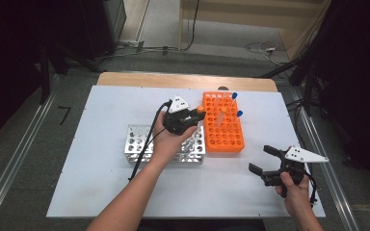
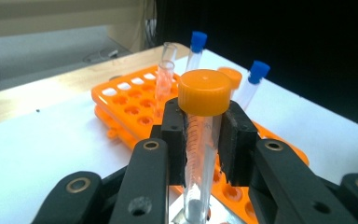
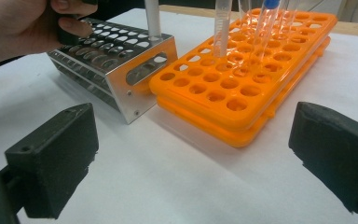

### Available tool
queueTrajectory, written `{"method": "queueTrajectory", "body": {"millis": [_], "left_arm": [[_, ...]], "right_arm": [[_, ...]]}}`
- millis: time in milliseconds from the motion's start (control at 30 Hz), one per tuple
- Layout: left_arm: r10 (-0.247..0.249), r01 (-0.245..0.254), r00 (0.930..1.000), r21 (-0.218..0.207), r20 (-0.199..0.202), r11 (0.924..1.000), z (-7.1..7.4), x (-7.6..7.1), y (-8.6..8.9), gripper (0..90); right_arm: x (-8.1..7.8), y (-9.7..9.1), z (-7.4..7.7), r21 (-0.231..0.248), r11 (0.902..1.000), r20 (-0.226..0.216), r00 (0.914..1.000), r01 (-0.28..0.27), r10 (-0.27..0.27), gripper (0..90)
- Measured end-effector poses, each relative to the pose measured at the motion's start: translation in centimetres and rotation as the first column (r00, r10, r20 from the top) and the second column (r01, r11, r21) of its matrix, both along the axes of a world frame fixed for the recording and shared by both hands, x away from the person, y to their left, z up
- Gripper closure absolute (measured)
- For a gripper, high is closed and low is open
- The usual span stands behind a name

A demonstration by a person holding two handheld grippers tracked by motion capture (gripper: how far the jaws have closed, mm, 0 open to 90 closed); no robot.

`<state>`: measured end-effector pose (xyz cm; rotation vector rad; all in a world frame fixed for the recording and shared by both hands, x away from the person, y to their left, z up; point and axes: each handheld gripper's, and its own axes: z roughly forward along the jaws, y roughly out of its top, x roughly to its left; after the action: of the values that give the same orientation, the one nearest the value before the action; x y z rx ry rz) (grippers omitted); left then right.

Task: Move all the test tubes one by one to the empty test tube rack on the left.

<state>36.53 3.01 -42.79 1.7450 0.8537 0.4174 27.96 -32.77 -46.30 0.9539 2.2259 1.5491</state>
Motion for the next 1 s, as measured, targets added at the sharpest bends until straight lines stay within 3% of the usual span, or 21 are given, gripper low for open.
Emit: {"method": "queueTrajectory", "body": {"millis": [167,433,567,700,767,1000], "left_arm": [[0.002,-0.001,0.9999,0.068,-0.013,0.9977,-0.2,-0.3,-0.4,72.7],[-0.034,0.039,0.9971,0.066,-0.067,0.9971,-0.4,-0.4,-0.6,64.3],[-0.048,0.049,0.9937,0.015,-0.101,0.9987,0.1,-0.7,-0.1,44.1],[-0.061,0.058,0.9931,-0.036,-0.099,0.9977,0.4,-1.6,0.8,23.2],[-0.061,0.057,0.9933,-0.041,-0.098,0.9975,0.4,-1.9,1.1,13.2],[-0.049,0.044,0.9970,-0.080,-0.061,0.9958,0.6,-5.0,3.8,0.6]], "right_arm": [[0.0,0.0,0.0,-0.001,1.0000,-0.001,1.0000,0.000,0.000,0.4],[0.0,0.2,0.0,-0.007,1.0000,-0.001,1.0000,-0.005,0.005,0.4],[0.0,0.4,0.0,-0.008,1.0000,0.000,1.0000,-0.005,0.005,0.6],[-0.1,0.7,0.2,-0.010,1.0000,0.012,0.9999,0.001,-0.001,1.6],[0.0,0.9,0.3,-0.004,1.0000,0.016,0.9999,-0.002,0.002,1.7],[0.4,2.0,0.7,-0.011,0.9999,0.016,0.9999,-0.004,0.004,2.1]]}}
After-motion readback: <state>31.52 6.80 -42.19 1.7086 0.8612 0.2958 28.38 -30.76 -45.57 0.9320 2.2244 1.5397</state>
